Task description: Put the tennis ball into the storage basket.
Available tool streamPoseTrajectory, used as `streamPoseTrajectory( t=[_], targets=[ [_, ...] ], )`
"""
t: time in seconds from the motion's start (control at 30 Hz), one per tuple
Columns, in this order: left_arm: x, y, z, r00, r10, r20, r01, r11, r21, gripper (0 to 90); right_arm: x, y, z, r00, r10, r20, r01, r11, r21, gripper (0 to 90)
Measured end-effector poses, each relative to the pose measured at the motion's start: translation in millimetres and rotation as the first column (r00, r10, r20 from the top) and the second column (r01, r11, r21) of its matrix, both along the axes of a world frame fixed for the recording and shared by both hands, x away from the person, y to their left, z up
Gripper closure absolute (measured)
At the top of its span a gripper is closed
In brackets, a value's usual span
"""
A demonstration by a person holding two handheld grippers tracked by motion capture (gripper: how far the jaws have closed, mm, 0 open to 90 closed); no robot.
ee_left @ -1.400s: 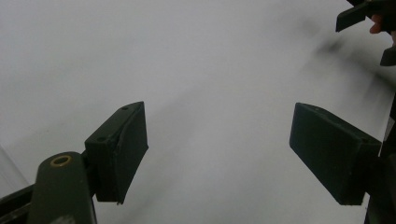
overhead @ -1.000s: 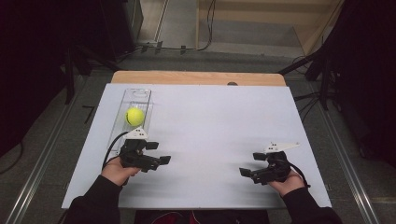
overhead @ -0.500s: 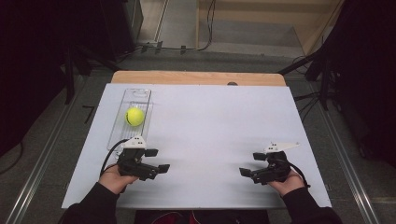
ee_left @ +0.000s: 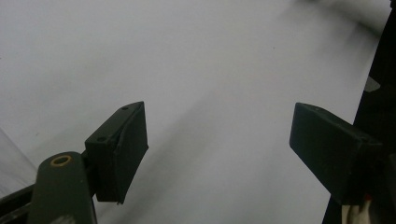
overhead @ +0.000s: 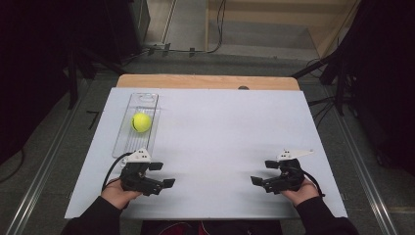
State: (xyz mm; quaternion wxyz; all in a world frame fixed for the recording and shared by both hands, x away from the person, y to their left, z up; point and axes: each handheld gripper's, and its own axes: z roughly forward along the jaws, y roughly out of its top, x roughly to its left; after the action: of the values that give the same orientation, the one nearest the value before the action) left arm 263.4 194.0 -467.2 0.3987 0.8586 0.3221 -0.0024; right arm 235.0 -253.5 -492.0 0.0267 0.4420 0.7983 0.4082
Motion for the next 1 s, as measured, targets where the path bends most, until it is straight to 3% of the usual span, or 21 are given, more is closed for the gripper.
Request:
streamPoseTrajectory(
  t=[1.0],
  targets=[
    [-3.5, 9.4, -4.5, 0.9997, 0.024, 0.002, -0.024, 0.9997, -0.008, 19.9, 0.6, 0.4, -1.0, 1.0000, 0.002, -0.003, -0.002, 1.000, 0.000, 6.4]
  ],
)
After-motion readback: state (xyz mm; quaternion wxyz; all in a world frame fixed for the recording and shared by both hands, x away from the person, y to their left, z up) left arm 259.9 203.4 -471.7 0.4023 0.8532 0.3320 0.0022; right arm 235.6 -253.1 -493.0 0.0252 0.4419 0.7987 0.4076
